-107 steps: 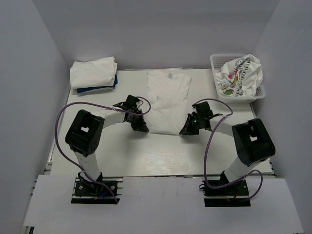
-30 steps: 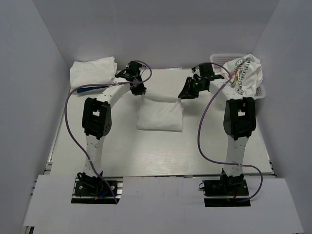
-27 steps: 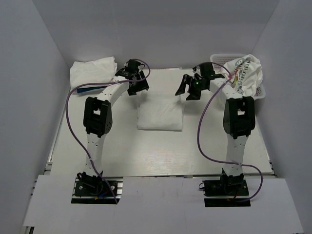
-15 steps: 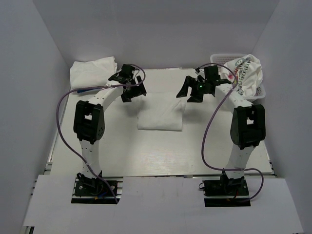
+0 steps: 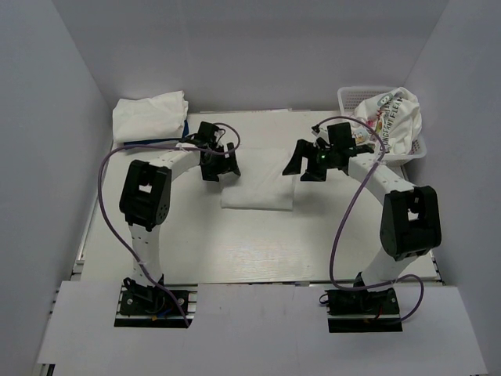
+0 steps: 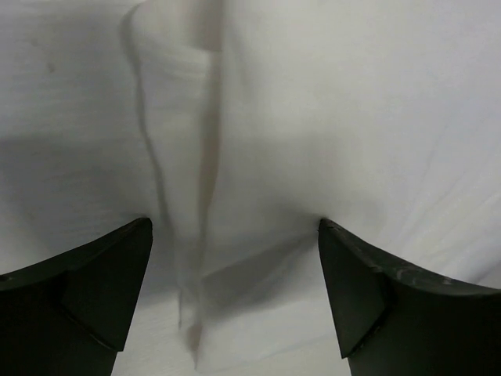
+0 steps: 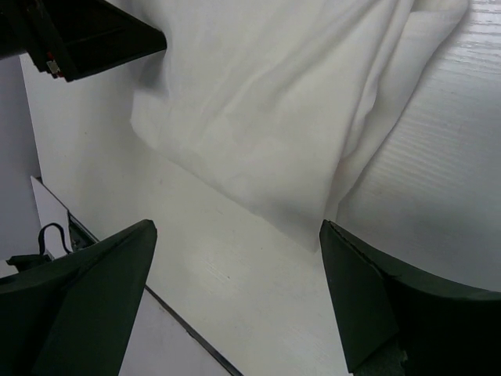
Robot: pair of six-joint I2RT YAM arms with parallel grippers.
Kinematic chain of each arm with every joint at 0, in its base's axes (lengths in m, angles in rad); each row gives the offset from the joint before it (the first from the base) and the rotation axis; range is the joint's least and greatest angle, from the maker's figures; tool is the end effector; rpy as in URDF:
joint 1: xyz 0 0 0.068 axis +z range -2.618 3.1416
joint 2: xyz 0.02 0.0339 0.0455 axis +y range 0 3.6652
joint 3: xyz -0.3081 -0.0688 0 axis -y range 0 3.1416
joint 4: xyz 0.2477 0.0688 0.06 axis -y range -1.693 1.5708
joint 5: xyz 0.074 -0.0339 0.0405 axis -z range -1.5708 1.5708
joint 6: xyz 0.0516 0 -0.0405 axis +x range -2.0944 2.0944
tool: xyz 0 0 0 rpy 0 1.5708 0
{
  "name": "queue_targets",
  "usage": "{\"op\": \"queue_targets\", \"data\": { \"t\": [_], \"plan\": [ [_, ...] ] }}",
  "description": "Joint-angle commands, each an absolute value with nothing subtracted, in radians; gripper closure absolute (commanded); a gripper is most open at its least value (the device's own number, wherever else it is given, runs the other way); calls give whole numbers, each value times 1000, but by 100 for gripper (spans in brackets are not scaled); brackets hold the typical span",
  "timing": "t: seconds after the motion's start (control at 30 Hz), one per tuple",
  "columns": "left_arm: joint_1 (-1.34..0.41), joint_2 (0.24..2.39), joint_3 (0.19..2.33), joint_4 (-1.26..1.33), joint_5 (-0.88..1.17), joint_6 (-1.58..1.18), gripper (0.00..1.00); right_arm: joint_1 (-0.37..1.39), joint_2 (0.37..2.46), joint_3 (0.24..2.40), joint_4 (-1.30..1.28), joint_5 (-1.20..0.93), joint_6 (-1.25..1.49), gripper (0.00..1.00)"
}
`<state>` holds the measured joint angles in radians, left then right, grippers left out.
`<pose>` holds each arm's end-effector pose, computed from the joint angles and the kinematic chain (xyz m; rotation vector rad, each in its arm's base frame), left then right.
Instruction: Fold and stack the t-shirts
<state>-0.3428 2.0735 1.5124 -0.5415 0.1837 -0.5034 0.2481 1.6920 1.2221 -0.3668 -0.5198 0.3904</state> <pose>0.4361 -0.1656 0.1912 -0.1602 2.7421 -0.4995 0.3668 0.1193 0.2725 -0.0757 2.4625 0.9146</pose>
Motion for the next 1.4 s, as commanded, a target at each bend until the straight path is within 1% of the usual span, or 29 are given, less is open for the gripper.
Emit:
{"op": "queue_targets", "data": {
  "t": [0.0,0.03,0.07,0.17,0.2,0.27,0.3,0.33,0.4,0.5,0.67,0.8,0.83,0.9,1.0,1.13,1.2,1.37],
  "plan": [
    [-350,2094,1462,-422,296,-439,7,247,1625,1204,-347,-491,373,10],
    [-360,2105,1462,-422,296,-439,10,242,1618,1204,-351,-486,368,10],
    [-360,2105,1448,-411,296,-439,18,247,1611,1203,-356,-470,367,10],
    [-370,2157,1439,-422,264,-439,34,244,1600,1189,-354,-465,364,10],
    [-379,2169,1448,-422,253,-439,49,244,1598,1184,-353,-465,361,10],
    [-379,2190,1469,-445,242,-439,71,241,1594,1174,-353,-463,360,10],
    [-379,2200,1482,-455,253,-439,92,244,1592,1169,-359,-465,357,10],
    [-379,2209,1491,-456,253,-439,100,241,1588,1167,-362,-460,357,10],
    [-379,2194,1531,-492,226,-410,100,241,1575,1161,-368,-445,351,10],
    [-379,2154,1598,-547,106,-376,100,238,1551,1151,-370,-427,336,10],
    [-361,2045,1719,-607,-119,-227,100,239,1511,1120,-371,-407,330,10],
    [-350,2034,1846,-672,-216,-111,100,239,1496,1098,-388,-379,310,10],
    [-350,2034,1847,-689,-238,-95,100,241,1491,1098,-390,-373,308,10],
    [-339,2046,1934,-721,-293,-55,100,239,1494,1097,-394,-368,301,10],
    [-321,2075,2054,-759,-328,-20,100,242,1497,1097,-400,-385,291,10],
    [-301,2141,2264,-847,-339,14,100,245,1499,1085,-407,-414,293,10],
    [-289,2152,2295,-847,-339,44,100,239,1500,1078,-410,-413,291,10],
    [-261,2132,2304,-753,-339,132,100,242,1491,1086,-428,-402,287,10]
  ]
}}
